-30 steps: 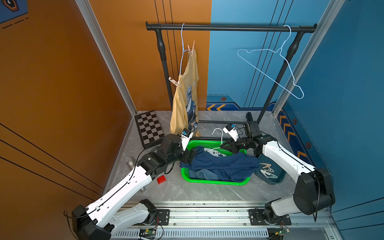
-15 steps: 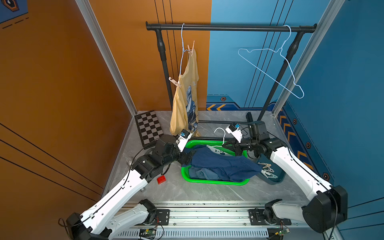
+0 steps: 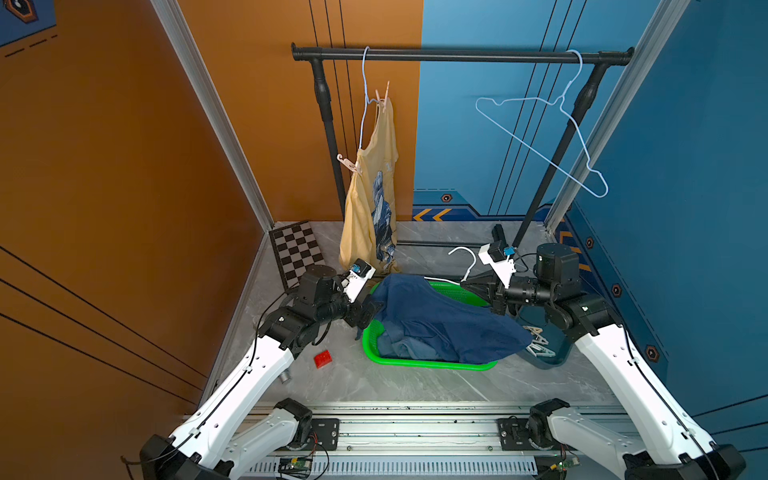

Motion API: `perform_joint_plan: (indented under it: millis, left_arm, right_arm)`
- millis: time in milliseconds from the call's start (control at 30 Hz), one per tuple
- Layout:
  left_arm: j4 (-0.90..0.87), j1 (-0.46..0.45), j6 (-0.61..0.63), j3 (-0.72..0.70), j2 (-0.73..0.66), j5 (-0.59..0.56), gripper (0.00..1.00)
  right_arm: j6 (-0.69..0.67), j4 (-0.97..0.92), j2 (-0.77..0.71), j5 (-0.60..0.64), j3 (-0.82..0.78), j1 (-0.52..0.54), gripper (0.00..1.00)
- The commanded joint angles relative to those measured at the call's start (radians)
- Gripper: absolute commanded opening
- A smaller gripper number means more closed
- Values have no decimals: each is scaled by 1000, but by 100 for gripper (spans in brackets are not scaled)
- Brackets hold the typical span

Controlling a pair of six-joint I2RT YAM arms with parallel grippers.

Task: Remove the clothespins securing t-shirts to the hanger
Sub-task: Pick up the hanger from the basket, then remove the T-shirt from the hanger.

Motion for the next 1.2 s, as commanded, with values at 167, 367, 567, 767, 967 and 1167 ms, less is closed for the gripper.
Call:
perform_joint_plan:
  millis: [167, 367, 567, 767, 967, 1167]
  left_arm:
    - [138, 31, 39, -11, 91, 99, 88]
    - [167, 37, 35, 15, 157, 106, 71]
    - [189, 38, 29, 19, 169, 64, 52]
    - [196, 41, -2, 17, 169, 48, 0]
    - [197, 83, -90, -20, 110, -46, 0]
    - [193, 208, -226, -71, 35, -88, 0]
  right_arm:
    - [33, -21, -57, -56, 32, -4, 0]
    - [39, -26, -66, -65, 36, -4, 0]
    - [37, -33, -67, -72, 39, -4, 0]
    - [16, -34, -78, -55, 30, -11, 0]
    - [-7, -27, -101, -66, 21, -47, 0]
    - [-3, -27, -124, -88, 31, -78, 0]
